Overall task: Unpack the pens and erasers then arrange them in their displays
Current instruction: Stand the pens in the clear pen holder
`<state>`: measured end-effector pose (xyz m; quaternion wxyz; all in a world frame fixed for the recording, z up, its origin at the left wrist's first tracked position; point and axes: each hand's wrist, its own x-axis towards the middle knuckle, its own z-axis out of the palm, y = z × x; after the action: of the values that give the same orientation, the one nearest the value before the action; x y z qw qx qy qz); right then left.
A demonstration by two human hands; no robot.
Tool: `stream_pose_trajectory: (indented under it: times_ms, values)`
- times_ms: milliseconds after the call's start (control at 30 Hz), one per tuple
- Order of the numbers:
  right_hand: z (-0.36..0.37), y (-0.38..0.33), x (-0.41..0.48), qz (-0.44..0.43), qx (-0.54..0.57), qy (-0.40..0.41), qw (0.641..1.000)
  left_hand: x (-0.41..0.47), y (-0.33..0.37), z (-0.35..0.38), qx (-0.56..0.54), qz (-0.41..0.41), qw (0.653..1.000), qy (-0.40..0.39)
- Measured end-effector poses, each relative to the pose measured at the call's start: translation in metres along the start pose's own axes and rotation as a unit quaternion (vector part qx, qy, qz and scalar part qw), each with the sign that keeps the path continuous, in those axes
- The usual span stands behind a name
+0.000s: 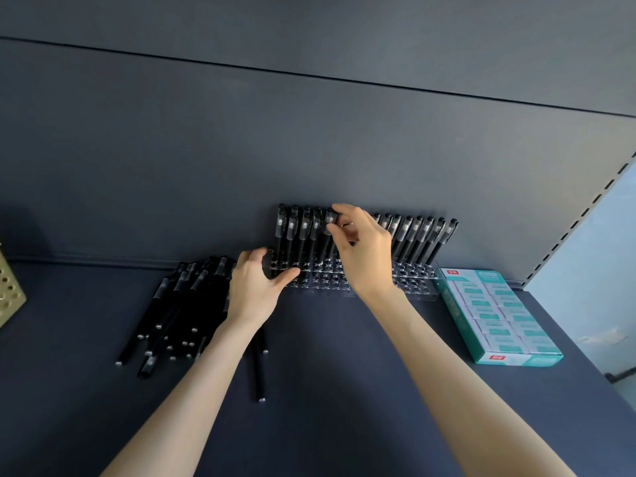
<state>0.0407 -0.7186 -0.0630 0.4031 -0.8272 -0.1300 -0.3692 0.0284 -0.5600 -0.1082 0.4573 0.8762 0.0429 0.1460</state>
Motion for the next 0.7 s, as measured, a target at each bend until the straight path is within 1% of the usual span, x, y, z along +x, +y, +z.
stream_pose_trajectory:
  times_ms: [233,433,533,600,700]
  values:
    - [0.002,-0.001,0.003,0.016,-0.032,-0.054,0.998,-0.001,0.001,-0.001,0.013,0.002,1.000,0.002]
    - [0.002,-0.003,-0.003,0.041,-0.034,-0.053,0.997,-0.003,0.005,-0.003,0.046,0.004,0.999,-0.001]
    - [-0.002,-0.009,-0.004,0.047,-0.048,-0.061,0.996,-0.007,0.009,-0.008,0.044,0.007,0.999,-0.009]
    - [-0.005,-0.014,-0.010,0.051,-0.043,-0.057,0.996,-0.014,0.007,-0.014,0.044,0.018,0.999,0.006]
    - [-0.006,-0.025,-0.026,0.053,-0.004,-0.062,0.997,-0.027,-0.002,-0.031,0.064,0.026,0.996,0.047]
